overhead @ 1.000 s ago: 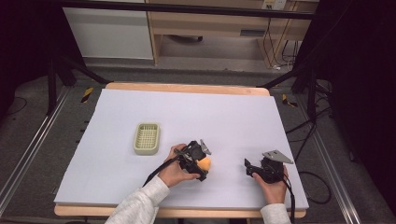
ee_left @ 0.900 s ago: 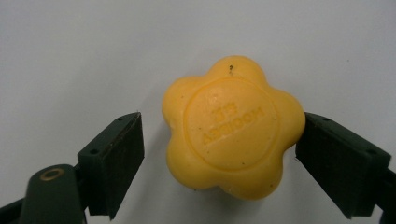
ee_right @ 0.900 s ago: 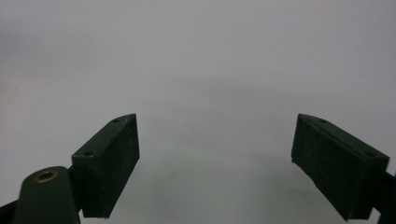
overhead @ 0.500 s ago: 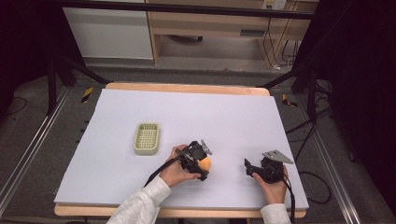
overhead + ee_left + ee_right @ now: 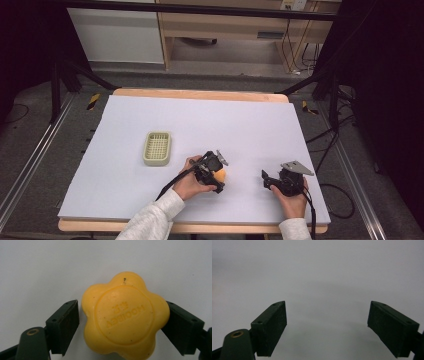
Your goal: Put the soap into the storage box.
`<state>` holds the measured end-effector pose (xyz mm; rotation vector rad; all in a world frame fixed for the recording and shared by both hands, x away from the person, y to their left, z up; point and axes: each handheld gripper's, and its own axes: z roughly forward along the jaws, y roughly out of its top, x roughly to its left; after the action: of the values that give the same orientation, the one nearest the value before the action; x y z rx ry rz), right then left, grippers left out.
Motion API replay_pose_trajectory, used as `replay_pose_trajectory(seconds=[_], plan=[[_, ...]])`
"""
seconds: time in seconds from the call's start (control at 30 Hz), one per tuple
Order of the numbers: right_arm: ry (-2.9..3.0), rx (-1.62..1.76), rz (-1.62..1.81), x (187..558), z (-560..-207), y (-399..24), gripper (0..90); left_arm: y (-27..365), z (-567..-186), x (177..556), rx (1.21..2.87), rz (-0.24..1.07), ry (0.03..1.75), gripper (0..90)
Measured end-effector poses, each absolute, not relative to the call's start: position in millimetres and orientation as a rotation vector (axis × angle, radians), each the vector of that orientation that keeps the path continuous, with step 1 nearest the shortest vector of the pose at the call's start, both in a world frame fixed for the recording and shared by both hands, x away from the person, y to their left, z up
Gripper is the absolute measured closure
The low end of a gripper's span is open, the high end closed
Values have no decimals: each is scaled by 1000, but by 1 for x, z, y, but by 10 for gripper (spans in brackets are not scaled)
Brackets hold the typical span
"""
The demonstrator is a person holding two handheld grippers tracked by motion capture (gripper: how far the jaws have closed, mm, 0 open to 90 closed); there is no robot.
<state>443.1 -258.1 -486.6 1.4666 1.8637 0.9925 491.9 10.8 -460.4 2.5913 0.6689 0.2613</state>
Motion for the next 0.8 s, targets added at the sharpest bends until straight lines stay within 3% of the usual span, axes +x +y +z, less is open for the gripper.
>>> replay_pose_trajectory(seconds=[0.8], plan=[[1869,1465,987,443,-487,-258,163,13,-462,490,2561,229,695,246]])
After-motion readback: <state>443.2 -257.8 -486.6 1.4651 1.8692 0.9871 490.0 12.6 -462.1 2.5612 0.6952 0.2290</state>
